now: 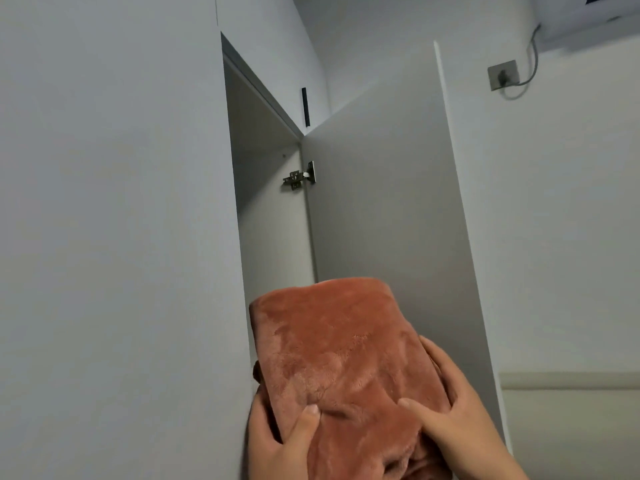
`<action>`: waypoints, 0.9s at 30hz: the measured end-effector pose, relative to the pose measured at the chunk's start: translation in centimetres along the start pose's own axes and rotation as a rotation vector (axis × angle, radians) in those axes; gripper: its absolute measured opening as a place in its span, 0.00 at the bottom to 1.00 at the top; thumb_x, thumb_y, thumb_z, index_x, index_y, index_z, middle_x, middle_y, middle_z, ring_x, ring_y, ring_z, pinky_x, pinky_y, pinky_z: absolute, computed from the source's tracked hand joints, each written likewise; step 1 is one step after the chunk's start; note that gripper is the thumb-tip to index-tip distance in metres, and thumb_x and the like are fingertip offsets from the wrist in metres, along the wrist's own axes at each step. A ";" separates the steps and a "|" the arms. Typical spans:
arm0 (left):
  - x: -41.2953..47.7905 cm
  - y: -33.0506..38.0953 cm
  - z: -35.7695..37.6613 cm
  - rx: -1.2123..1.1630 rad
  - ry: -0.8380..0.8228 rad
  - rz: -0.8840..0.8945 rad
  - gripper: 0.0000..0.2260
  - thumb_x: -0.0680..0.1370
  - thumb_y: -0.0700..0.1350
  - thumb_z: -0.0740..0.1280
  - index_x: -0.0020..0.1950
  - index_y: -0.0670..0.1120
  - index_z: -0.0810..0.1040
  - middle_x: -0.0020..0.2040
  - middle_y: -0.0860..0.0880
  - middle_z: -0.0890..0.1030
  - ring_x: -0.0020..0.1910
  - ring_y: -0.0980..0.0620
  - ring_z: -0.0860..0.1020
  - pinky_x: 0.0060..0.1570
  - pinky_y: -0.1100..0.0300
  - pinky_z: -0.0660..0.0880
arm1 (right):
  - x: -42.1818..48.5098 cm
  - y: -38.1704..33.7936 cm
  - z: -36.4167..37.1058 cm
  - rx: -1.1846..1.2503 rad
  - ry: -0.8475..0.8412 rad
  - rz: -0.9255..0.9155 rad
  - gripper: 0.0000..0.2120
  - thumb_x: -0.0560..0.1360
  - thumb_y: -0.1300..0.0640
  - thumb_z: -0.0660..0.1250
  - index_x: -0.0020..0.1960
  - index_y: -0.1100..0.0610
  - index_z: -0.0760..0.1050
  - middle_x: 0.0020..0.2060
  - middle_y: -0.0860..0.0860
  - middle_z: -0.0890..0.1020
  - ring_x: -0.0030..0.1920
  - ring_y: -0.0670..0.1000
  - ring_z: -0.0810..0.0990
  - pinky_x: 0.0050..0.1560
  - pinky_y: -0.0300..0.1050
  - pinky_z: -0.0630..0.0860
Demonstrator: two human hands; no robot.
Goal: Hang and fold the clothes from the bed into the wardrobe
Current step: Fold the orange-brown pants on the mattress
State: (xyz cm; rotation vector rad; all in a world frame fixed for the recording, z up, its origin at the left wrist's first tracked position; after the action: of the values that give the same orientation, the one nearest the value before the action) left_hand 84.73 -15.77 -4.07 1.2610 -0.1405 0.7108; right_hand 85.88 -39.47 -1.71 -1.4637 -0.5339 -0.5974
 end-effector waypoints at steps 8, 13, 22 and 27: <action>3.9 -1.2 1.1 0.047 0.083 0.077 0.33 0.70 0.46 0.75 0.72 0.58 0.67 0.62 0.54 0.77 0.58 0.51 0.77 0.62 0.46 0.73 | 5.2 4.4 1.0 0.277 0.073 0.091 0.33 0.56 0.54 0.79 0.60 0.48 0.76 0.55 0.50 0.83 0.51 0.51 0.84 0.45 0.45 0.81; 7.7 -4.0 1.9 0.090 0.233 0.061 0.33 0.70 0.42 0.75 0.72 0.56 0.66 0.64 0.51 0.76 0.60 0.49 0.76 0.64 0.45 0.71 | 9.8 5.8 4.5 0.299 -0.158 0.100 0.43 0.52 0.40 0.81 0.64 0.48 0.74 0.56 0.49 0.84 0.56 0.51 0.83 0.53 0.45 0.79; 15.5 -5.5 1.6 0.128 0.583 0.180 0.31 0.70 0.42 0.74 0.71 0.56 0.69 0.61 0.54 0.78 0.57 0.51 0.78 0.61 0.49 0.74 | 22.1 13.3 10.1 0.272 -0.168 0.091 0.28 0.61 0.61 0.79 0.57 0.44 0.77 0.49 0.42 0.84 0.49 0.44 0.83 0.50 0.44 0.80; 18.6 -7.4 -2.2 0.370 0.737 0.038 0.32 0.68 0.45 0.75 0.71 0.52 0.68 0.65 0.50 0.74 0.61 0.44 0.75 0.60 0.52 0.71 | 24.9 18.5 16.2 0.156 -0.395 0.145 0.18 0.67 0.59 0.77 0.54 0.46 0.80 0.50 0.45 0.85 0.50 0.42 0.83 0.54 0.40 0.78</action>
State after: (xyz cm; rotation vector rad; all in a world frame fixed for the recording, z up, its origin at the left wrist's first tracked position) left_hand 102.75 -7.05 -2.08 1.2641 0.5948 1.2287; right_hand 117.18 -24.23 1.69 -1.4621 -0.7557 -0.1460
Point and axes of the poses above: each hand's wrist, its own x-axis towards the middle knuckle, its own z-axis out of the palm, y = z × x, the point moved 9 cm from there along x, towards the middle knuckle
